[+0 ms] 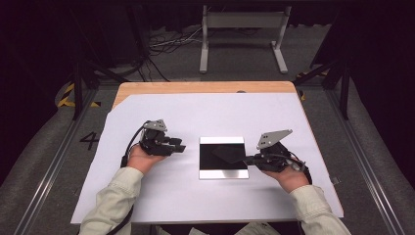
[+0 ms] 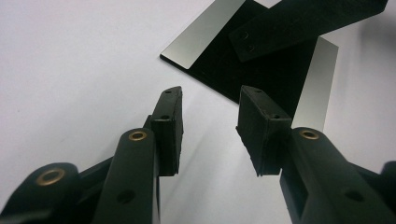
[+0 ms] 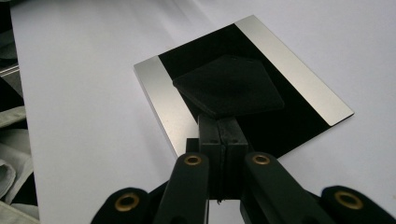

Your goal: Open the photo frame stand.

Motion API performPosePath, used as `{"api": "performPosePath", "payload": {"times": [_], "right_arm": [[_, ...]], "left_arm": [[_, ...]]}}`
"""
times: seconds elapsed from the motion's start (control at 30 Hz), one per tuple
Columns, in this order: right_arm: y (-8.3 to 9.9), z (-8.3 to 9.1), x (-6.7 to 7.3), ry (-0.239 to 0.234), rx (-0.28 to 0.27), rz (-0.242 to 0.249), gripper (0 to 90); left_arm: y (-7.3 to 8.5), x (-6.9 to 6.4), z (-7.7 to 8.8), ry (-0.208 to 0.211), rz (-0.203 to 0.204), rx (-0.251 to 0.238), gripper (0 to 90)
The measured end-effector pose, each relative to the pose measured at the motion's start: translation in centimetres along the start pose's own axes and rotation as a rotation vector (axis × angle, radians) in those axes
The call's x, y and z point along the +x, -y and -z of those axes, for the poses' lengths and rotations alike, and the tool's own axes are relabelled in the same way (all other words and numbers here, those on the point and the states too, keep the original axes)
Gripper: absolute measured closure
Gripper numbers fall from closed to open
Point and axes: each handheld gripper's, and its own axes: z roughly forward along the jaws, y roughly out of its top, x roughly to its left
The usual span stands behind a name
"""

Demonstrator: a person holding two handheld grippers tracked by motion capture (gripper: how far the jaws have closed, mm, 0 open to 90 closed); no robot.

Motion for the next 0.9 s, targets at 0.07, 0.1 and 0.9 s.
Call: {"api": "performPosePath", "payload": {"times": [0.07,0.1,0.9], "right_arm": [[0.0,0.0,0.0,0.002,-0.003,-0.001,90.0],[-0.1,0.0,0.0,0.003,-0.007,-0.006,90.0],[0.1,1.8,-1.4,0.054,-0.015,-0.108,74.8]], "left_arm": [[0.0,0.0,-0.1,0.003,-0.001,0.000,60.7],[-0.1,0.0,-0.1,0.005,-0.004,0.000,60.7],[-0.1,0.0,-0.2,0.014,-0.010,-0.002,58.4]]}}
